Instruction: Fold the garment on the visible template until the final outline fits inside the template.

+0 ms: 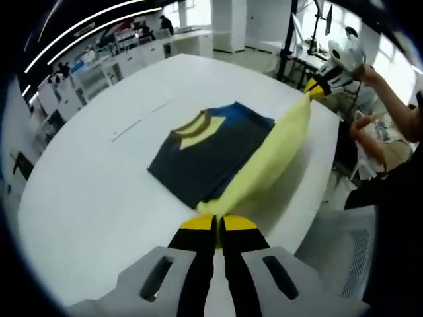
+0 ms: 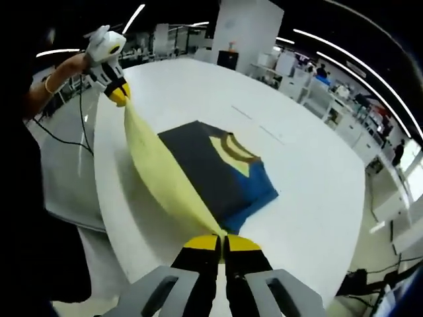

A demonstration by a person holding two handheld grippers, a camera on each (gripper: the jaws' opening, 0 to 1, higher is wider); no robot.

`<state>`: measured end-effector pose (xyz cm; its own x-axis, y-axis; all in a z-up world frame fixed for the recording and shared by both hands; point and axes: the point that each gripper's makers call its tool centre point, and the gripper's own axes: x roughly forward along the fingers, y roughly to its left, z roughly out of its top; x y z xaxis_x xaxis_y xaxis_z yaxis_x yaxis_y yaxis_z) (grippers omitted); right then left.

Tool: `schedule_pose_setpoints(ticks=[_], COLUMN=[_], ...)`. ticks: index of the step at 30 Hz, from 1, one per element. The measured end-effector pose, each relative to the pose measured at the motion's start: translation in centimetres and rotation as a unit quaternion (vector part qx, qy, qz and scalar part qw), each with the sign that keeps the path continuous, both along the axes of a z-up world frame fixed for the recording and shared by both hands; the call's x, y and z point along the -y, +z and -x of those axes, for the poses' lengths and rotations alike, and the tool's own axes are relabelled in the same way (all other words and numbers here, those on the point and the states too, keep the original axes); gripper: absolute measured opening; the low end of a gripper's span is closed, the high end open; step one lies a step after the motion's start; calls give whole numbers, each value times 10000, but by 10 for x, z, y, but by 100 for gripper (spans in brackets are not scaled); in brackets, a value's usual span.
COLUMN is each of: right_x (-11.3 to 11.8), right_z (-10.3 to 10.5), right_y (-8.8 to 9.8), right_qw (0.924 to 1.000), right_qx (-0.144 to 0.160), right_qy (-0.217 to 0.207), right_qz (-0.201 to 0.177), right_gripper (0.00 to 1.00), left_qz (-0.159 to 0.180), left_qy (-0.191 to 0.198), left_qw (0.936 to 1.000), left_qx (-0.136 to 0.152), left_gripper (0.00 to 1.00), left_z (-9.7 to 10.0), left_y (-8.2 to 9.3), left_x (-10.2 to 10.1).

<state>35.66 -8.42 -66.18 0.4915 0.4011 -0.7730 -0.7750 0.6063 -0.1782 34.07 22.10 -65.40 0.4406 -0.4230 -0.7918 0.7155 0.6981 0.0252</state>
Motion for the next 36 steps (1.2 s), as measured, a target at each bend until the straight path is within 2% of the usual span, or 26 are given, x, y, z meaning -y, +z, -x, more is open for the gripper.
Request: schedule_pose_setpoints(ticks=[6,17,21,25,31,36], right_x=[1,0,-1,-2,-1,-1], right_z=[-32,-75,-92,-109,-131,-145], right_y=[7,9,14,19,12,1], right_qw=[9992,9971,9950,9904,9854,9837], right_qx=[382,697,923,1218,1482,1524], right_qy=[-18,-318,-384,-640,-833,-951], right_qz=[151,-16,25,-142,-5,45], right_gripper=[0,0,0,0,0,0], left_qz=[83,112,222,249,375,369], left_qy=[60,199,350,380,510,573], left_qw=[9995,9977,9961,9939,9920,9921], left_qx=[283,641,778,1008,1092,1057], left_gripper=[0,0,0,0,0,0], left_z=[-29,-69,-82,-96,-119,-139], left_y=[13,18,22,26,23,10], left_x=[0,-1,-3,-4,-4,-6])
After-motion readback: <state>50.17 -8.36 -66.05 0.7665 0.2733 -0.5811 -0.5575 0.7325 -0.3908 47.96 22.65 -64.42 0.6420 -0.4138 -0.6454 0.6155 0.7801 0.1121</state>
